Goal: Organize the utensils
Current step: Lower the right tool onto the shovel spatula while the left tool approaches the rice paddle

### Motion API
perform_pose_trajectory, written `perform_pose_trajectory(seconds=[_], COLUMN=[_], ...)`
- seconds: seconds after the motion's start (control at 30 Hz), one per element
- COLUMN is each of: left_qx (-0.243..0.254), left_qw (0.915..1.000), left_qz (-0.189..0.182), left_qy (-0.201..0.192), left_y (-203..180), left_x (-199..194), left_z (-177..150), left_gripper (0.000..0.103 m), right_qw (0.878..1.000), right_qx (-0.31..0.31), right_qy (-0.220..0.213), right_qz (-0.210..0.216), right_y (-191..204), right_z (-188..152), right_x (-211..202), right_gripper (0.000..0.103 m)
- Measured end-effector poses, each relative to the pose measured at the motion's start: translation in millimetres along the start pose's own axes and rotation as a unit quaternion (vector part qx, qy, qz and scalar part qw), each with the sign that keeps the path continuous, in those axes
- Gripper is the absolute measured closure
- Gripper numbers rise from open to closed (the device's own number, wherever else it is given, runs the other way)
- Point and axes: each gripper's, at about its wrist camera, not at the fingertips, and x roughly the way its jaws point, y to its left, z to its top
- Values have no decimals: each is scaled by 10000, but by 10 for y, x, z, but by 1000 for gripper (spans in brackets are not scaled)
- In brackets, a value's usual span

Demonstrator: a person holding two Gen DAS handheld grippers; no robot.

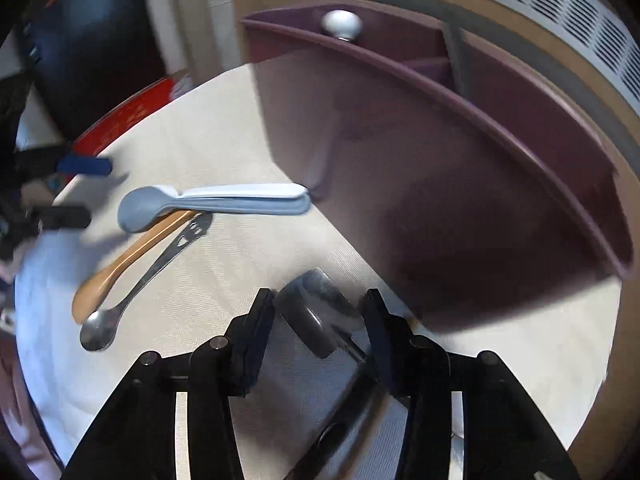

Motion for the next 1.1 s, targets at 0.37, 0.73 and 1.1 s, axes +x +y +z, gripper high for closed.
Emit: perform_pose_trajectory(seconds=[0.37,0.73,1.1], left_qx=[515,735,1147], left_qw=[9984,9963,9919], left_qz=[109,88,-109], left_qy=[184,439,542], left_y=[-212,-384,-644], left_x=[176,366,151], left_z=[3,7,-201], left_gripper=[33,33,33], right_qw=[9808,9999,9988], right_qx=[1907,133,-85], right_qy=[43,-2,406], right_qz=[398,-87,-250], right_y=[-214,372,337], right_z=[-536,-769,-732], right_x=[-347,-461,-372], right_gripper=[61,42,74])
